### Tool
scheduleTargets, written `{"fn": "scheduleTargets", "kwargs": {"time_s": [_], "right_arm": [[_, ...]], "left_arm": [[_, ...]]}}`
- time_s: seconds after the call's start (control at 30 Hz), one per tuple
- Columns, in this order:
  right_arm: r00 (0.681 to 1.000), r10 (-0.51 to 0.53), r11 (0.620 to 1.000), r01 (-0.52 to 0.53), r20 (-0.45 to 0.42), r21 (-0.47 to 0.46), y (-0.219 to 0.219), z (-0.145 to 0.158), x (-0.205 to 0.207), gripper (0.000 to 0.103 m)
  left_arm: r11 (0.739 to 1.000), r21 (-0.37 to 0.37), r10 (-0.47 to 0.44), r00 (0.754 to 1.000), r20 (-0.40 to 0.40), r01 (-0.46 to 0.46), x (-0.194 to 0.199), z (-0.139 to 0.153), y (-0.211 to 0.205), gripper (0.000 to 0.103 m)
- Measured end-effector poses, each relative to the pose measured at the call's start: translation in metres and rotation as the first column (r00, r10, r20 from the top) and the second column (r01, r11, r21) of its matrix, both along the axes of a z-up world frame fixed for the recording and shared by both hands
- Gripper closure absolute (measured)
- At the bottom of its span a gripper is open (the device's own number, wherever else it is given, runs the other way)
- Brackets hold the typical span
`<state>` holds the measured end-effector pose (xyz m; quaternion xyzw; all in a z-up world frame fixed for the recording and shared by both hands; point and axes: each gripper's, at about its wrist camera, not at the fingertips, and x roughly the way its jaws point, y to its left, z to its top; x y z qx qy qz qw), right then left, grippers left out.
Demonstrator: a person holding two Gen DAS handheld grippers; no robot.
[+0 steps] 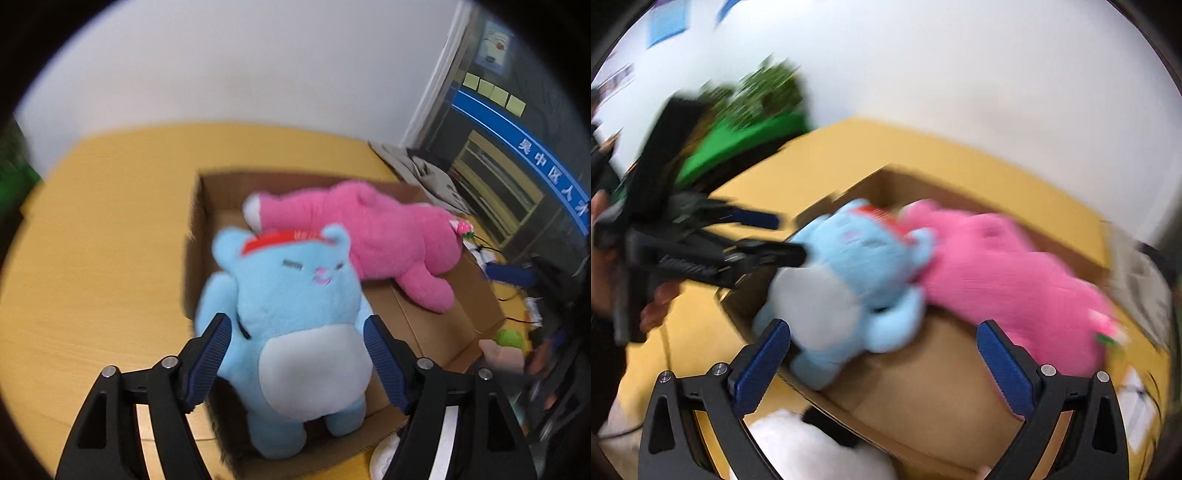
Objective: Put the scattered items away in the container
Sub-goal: 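Open both grippers to release the light-blue bear and withdraw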
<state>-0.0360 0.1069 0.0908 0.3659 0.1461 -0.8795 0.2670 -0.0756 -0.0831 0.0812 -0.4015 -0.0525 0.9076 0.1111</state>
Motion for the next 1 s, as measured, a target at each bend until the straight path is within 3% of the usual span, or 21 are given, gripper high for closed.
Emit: {"fn": "scheduleTargets", "kwargs": {"time_s": [0.03,0.07,0.17,0.3,0.63,1.0], "right_arm": [[0.999,-0.046,0.999,0.045,-0.025,-0.014,0.022,0.006,-0.015,0.000],[0.993,-0.108,0.994,0.106,-0.055,-0.039,0.032,0.017,0.001,0.000],[0.969,-0.233,0.971,0.227,-0.088,-0.070,0.033,0.032,-0.002,0.000],[0.947,-0.310,0.950,0.304,-0.080,-0.076,0.061,0.034,0.015,0.000],[0.932,-0.353,0.935,0.350,-0.077,-0.053,0.078,0.022,0.031,0.000],[0.935,-0.346,0.938,0.341,-0.077,-0.065,0.080,0.023,0.040,0.000]], "left_arm": [[1.000,-0.014,0.012,1.000,-0.029,-0.012,0.008,0.009,0.004,0.027],[1.000,-0.017,0.020,0.998,-0.051,-0.021,0.017,0.016,0.010,0.027],[1.000,0.006,0.024,0.996,-0.086,-0.023,0.039,0.031,0.028,0.027],[1.000,0.014,0.018,0.995,-0.101,-0.016,0.059,0.039,0.052,0.027],[1.000,0.006,-0.020,0.995,-0.101,0.021,0.084,0.041,0.087,0.027],[1.000,0.008,-0.023,0.995,-0.101,0.024,0.091,0.044,0.087,0.027]]}}
